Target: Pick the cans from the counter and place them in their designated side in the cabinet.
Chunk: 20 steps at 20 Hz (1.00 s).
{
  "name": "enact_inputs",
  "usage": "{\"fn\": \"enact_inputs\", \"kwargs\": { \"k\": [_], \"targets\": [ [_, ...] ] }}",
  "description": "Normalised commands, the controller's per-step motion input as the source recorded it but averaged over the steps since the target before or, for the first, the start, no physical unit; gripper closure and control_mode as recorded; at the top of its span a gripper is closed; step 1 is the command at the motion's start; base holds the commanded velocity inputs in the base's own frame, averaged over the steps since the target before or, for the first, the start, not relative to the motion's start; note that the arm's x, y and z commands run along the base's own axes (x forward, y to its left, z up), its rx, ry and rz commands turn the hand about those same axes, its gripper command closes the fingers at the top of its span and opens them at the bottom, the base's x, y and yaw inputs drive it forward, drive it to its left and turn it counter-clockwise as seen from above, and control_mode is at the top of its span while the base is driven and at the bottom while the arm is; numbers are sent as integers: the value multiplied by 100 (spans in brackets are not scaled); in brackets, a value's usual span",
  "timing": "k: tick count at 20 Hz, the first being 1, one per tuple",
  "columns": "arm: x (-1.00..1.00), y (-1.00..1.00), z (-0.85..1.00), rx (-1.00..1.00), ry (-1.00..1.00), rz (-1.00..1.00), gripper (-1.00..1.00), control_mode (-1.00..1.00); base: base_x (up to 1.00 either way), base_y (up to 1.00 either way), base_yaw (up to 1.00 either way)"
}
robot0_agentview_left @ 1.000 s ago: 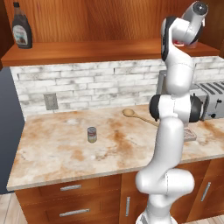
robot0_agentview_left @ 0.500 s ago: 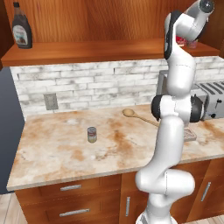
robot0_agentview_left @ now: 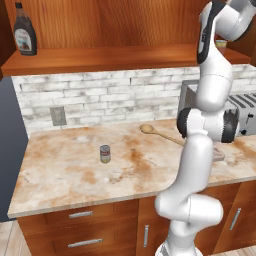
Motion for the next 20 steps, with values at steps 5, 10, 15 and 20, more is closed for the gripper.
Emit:
{"fn": "enact_inputs", "kwargs": {
  "k": [5, 10, 15, 20],
  "targets": [
    [-77, 25, -7, -3, -21, 6, -100, -100, 0, 0, 0],
    [-76, 42, -14, -7, -20, 5, -100, -100, 0, 0, 0],
    [-73, 53, -20, -10, -17, 6, -100, -100, 0, 0, 0],
    [-70, 64, -26, -12, -16, 6, -100, -100, 0, 0, 0]
  ]
}}
